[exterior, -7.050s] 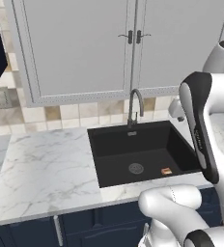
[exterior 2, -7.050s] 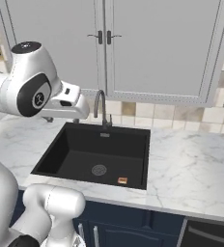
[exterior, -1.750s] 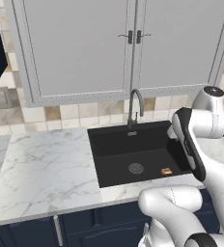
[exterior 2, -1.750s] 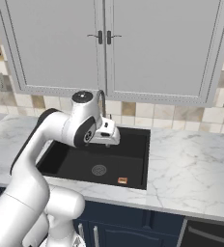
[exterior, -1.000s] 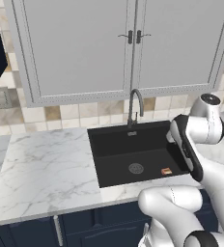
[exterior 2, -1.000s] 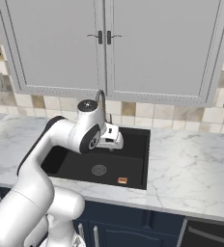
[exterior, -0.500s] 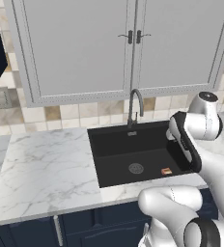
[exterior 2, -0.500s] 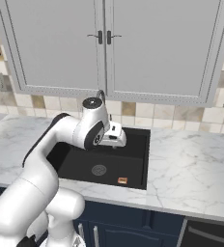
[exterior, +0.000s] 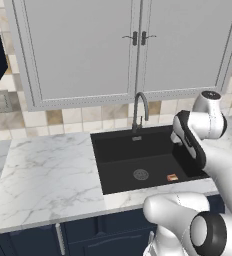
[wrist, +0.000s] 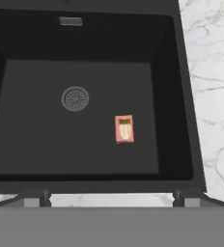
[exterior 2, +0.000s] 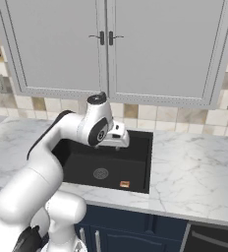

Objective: Pick up the sponge and bar soap from the sink, and place them back in the cabinet, and close the cabinet door.

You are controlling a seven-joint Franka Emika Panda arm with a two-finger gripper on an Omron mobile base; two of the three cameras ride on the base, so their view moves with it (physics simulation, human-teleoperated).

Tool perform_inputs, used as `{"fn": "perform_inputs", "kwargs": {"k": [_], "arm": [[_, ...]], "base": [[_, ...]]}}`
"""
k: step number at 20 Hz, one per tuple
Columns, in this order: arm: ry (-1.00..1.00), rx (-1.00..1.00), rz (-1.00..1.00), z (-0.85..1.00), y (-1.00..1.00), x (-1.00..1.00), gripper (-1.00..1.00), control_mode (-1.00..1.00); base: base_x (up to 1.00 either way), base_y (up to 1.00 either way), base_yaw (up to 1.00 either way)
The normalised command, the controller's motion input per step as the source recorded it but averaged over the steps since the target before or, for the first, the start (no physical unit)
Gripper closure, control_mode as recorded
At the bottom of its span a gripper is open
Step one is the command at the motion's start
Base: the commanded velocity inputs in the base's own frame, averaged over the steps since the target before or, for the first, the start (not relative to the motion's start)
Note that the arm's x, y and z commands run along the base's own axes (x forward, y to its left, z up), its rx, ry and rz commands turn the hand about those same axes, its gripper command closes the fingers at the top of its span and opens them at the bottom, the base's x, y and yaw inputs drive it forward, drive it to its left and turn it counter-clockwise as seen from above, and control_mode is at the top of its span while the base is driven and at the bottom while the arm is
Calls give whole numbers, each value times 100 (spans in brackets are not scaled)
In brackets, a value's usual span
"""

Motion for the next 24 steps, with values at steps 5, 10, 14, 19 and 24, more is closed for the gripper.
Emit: {"fn": "perform_inputs", "kwargs": {"k": [5,10,14,19,24], "arm": [[3,0,0,0,-6,11,-100,-100],[3,0,0,0,-5,13,-100,-100],[3,0,0,0,0,11,-100,-100],[1,0,0,-2,0,14,-100,-100],[0,0,0,-5,-1,21,-100,-100]], "base": [[0,0,0],[0,0,0],[0,0,0],[0,0,0],[0,0,0]]}}
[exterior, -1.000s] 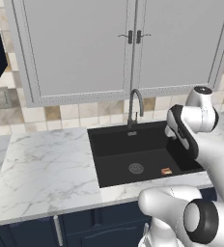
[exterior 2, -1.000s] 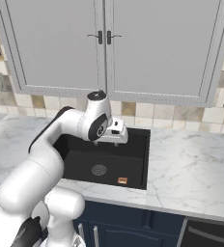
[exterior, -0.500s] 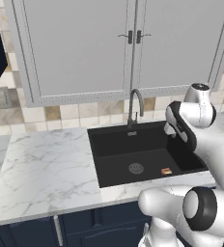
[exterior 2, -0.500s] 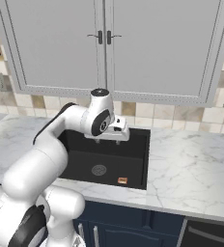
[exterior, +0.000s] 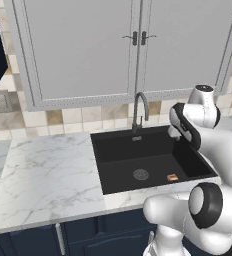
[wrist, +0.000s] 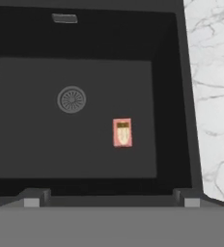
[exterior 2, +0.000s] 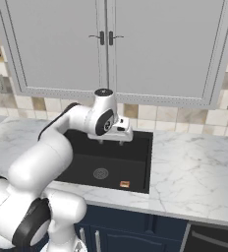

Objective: Pick up the sponge and bar soap from the sink, and place them back in the cabinet, and close the cabinet door.

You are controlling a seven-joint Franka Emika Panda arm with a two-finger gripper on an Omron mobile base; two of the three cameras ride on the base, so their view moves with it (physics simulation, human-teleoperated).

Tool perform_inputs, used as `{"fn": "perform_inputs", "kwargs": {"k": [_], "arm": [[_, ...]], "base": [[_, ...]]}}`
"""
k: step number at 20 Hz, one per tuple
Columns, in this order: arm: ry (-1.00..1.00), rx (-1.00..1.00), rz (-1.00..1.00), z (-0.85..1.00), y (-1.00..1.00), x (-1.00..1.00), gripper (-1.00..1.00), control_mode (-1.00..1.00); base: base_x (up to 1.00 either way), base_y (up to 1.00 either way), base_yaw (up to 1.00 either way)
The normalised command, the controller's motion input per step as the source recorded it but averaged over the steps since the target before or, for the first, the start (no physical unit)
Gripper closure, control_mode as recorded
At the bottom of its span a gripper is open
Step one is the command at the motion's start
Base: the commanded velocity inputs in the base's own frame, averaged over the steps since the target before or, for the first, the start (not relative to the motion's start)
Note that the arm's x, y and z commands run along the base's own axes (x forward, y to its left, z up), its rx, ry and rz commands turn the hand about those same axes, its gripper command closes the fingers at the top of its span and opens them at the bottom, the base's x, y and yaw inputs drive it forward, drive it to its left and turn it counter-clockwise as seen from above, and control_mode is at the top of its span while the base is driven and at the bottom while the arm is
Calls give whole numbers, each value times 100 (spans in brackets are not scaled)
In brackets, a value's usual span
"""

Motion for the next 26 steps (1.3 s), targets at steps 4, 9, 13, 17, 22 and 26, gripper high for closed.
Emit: {"fn": "perform_inputs", "kwargs": {"k": [4,9,13,17,22,26], "arm": [[0,0,0,-8,-4,23,-100,-100],[0,0,0,-14,-8,17,-100,-100],[0,0,0,-20,-5,15,-100,-100],[0,0,0,-22,-4,15,-100,-100],[0,0,0,-23,-2,12,-100,-100],[0,0,0,-24,-1,4,-100,-100]], "base": [[0,0,0],[0,0,0],[0,0,0],[0,0,0],[0,0,0],[0,0,0]]}}
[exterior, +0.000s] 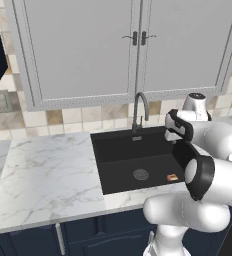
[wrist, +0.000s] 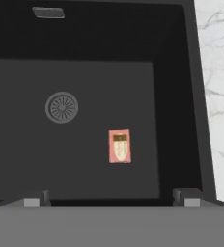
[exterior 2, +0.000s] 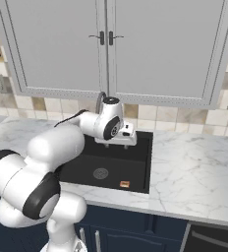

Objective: Pick up the sponge and bar soap from the sink, and place them back in the cabinet, and close the cabinet door.

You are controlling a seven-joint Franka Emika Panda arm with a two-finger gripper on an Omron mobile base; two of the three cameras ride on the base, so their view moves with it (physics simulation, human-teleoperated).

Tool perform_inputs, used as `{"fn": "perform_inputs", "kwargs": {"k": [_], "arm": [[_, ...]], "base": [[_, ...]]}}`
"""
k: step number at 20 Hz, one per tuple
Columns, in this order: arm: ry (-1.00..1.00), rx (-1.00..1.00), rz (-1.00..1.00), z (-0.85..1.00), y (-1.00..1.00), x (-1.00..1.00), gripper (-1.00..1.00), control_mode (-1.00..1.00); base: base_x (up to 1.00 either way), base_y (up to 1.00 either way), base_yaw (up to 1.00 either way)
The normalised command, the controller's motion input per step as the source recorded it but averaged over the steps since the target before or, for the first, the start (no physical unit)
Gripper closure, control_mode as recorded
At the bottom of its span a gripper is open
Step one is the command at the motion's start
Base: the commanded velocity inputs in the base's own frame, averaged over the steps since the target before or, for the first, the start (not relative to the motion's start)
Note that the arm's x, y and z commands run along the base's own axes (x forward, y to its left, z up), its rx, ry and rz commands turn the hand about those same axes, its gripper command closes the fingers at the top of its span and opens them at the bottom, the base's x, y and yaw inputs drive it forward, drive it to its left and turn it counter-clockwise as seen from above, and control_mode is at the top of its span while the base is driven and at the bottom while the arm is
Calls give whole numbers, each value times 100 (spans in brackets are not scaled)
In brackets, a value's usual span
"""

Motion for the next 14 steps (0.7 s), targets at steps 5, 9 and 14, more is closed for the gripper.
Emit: {"fn": "perform_inputs", "kwargs": {"k": [5,9,14], "arm": [[0,0,0,-24,0,3,-100,-100],[0,0,0,-22,0,3,-100,-100],[0,0,0,-23,-1,2,-100,-100]], "base": [[0,0,0],[0,0,0],[0,0,0]]}}
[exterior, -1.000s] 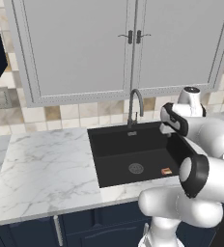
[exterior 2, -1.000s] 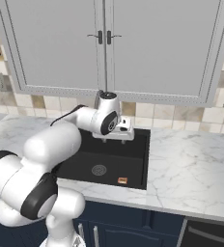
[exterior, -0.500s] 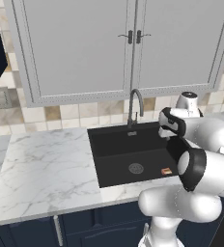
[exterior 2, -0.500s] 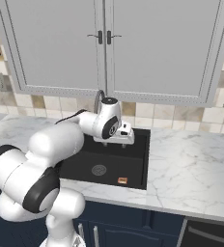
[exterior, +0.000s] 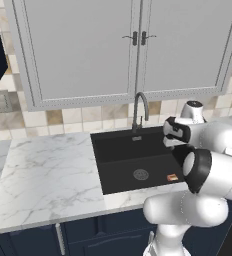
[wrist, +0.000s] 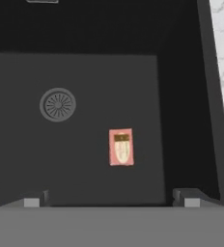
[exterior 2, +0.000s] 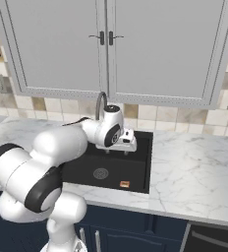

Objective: Pick up the sponge and bar soap from the sink, and place them back in the cabinet, and close the cabinet door.

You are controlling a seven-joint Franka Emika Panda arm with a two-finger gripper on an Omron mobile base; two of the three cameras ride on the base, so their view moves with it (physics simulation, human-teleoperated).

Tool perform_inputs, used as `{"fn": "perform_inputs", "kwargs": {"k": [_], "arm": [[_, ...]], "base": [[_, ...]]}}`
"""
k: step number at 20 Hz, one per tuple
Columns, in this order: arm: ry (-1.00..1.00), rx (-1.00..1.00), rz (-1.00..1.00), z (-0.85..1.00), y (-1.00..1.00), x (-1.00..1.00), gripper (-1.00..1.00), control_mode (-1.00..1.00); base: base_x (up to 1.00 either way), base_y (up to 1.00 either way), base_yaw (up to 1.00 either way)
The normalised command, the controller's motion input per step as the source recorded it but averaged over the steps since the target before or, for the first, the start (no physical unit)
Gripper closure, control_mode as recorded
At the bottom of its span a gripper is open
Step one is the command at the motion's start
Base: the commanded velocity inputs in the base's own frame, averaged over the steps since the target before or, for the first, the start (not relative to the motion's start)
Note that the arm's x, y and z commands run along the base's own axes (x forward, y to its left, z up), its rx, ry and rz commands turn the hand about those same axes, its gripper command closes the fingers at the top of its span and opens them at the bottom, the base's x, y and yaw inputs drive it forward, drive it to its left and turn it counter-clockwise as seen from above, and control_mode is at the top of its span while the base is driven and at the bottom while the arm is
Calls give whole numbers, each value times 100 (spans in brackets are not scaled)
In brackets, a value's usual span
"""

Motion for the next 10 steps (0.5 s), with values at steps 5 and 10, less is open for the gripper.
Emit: {"fn": "perform_inputs", "kwargs": {"k": [5,10], "arm": [[0,0,0,-24,-2,0,-100,-100],[0,0,0,-22,-4,1,-100,-100]], "base": [[0,0,0],[0,0,0]]}}
